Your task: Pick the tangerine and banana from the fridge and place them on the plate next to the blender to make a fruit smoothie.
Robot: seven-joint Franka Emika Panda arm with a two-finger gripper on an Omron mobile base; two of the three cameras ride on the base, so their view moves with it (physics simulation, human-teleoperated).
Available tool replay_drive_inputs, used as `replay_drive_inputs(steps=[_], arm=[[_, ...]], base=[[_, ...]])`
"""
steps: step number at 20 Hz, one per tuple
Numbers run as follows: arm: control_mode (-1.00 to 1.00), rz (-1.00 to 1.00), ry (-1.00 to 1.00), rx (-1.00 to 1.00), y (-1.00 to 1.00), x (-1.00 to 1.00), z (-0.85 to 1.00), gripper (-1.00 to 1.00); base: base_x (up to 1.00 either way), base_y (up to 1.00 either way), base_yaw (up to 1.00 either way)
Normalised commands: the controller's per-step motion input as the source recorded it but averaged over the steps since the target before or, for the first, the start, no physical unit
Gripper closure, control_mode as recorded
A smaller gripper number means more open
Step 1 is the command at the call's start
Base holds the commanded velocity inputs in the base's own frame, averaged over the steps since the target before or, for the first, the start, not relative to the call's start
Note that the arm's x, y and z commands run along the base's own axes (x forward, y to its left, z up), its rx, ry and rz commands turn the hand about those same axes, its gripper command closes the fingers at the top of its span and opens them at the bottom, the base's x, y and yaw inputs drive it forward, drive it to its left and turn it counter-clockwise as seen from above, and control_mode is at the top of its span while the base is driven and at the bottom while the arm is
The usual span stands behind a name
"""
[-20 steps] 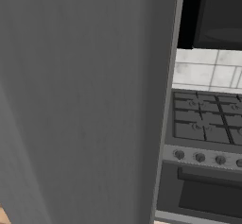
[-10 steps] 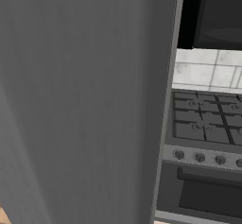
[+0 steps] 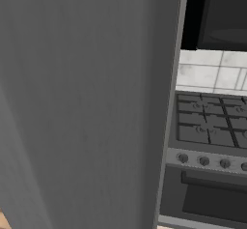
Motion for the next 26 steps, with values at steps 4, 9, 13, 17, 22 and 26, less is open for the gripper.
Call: replay_drive_inputs(steps=[4,9,13,17,22,26], arm=[[-1.00,0.00,0.00,0.02,-0.07,0.30,-0.11,-1.00],[-1.00,0.00,0.00,0.00,0.00,0.31,-0.10,-1.00],[-1.00,0.00,0.00,0.00,0.00,0.27,-0.06,-1.00],[-1.00,0.00,0.01,0.00,0.00,0.14,-0.08,-1.00],[-1.00,0.00,0.05,0.00,0.00,0.14,-0.19,1.00],[-1.00,0.00,0.03,0.00,0.01,0.03,-0.23,1.00]], base=[[0.00,0.00,0.00],[0.00,0.00,0.00],[0.00,0.00,0.00],[0.00,0.00,0.00],[0.00,0.00,0.00],[0.00,0.00,0.00]])
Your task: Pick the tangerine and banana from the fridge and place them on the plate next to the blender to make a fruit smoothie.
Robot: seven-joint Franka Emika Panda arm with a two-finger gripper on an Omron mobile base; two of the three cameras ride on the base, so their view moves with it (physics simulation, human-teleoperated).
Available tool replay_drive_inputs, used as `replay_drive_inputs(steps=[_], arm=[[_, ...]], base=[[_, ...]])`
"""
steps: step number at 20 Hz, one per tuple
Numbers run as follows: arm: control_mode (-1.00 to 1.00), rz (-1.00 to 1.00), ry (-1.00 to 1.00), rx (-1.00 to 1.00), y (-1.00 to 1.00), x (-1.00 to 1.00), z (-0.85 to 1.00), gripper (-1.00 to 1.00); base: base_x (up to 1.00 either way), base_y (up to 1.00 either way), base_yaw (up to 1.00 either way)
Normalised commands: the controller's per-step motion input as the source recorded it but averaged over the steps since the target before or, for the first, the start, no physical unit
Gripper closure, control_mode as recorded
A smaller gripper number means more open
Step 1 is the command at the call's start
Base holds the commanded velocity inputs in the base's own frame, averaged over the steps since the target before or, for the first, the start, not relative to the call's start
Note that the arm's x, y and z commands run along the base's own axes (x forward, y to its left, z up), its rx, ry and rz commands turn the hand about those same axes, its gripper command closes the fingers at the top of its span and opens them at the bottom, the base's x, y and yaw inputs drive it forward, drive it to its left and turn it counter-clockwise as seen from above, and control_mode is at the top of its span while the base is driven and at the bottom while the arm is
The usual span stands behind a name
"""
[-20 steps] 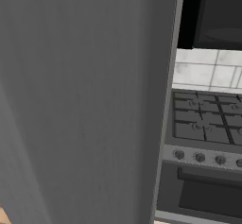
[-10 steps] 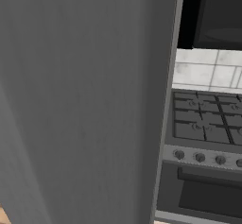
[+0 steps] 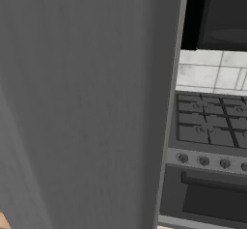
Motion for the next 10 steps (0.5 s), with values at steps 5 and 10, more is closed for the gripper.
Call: replay_drive_inputs(steps=[5,10], arm=[[-1.00,0.03,-0.07,0.00,0.05,-0.06,0.01,1.00],[-1.00,0.01,-0.10,0.00,0.06,-0.79,0.09,1.00]], base=[[0.00,0.00,0.00],[0.00,0.00,0.00]])
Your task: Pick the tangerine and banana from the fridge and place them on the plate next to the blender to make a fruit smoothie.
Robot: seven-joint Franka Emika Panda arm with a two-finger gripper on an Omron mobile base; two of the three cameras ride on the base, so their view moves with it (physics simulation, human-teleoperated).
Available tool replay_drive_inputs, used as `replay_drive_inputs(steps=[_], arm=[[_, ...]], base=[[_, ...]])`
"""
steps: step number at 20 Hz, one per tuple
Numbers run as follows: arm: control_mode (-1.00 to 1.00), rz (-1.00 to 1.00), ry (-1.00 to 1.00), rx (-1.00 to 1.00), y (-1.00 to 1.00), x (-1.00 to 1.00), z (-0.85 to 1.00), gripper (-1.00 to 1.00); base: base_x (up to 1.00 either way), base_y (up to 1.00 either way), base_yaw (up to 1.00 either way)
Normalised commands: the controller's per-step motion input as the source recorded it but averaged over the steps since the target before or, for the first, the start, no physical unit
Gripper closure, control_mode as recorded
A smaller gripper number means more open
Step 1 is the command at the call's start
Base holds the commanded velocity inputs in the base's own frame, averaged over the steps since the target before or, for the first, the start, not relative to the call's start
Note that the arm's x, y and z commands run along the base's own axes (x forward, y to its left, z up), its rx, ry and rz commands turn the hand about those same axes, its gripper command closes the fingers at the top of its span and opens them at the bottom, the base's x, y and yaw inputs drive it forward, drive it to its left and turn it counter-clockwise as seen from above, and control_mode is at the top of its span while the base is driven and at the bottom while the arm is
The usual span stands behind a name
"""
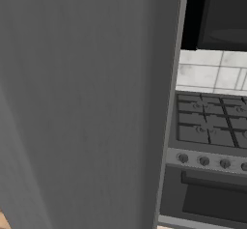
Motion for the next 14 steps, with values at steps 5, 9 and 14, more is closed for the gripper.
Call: replay_drive_inputs(steps=[5,9,14], arm=[[-1.00,-0.01,-0.08,0.00,0.16,-1.00,0.07,1.00],[-1.00,0.00,0.00,0.00,0.08,-1.00,0.35,1.00],[-1.00,0.00,0.03,0.00,0.00,-1.00,0.32,1.00]], base=[[0.00,0.00,0.00],[0.00,0.00,0.00],[0.00,0.00,0.00]])
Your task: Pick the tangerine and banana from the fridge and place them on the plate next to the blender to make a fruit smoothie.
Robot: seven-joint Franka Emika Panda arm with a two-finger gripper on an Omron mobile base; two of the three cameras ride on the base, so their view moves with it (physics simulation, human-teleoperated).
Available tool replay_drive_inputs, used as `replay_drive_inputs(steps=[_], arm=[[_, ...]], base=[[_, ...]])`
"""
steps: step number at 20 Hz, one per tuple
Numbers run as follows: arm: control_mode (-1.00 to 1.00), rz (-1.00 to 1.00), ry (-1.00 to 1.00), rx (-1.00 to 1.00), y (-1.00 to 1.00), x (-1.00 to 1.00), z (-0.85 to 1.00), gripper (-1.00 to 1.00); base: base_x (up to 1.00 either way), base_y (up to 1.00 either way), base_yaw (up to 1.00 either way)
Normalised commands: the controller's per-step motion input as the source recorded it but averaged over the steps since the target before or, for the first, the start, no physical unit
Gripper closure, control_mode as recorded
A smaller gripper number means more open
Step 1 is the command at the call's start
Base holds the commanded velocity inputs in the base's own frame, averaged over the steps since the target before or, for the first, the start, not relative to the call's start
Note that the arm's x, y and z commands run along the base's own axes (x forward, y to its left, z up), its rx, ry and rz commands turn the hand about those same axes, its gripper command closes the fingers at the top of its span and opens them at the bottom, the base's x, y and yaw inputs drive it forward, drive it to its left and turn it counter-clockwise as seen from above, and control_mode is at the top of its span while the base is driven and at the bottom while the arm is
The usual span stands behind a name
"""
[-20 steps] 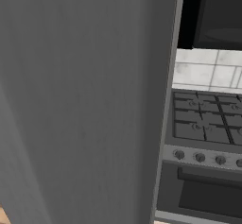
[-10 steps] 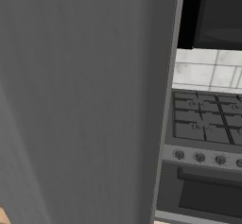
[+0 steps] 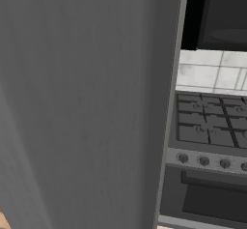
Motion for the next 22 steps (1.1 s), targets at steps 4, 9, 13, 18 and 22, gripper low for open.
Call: replay_drive_inputs(steps=[4,9,13,18,22], arm=[[-1.00,-0.06,0.05,0.00,0.00,-1.00,0.12,1.00],[-1.00,-0.04,0.00,0.00,0.00,-1.00,-0.25,1.00],[-1.00,-0.01,0.00,0.04,-0.06,-1.00,-0.38,1.00],[-1.00,0.00,0.00,0.00,0.05,-0.98,-0.17,1.00],[1.00,0.00,0.02,0.00,0.17,-0.45,0.00,1.00]], base=[[0.00,0.00,0.00],[0.00,0.00,0.00],[0.00,0.00,0.00],[0.00,0.00,0.00],[-0.43,0.33,0.00]])
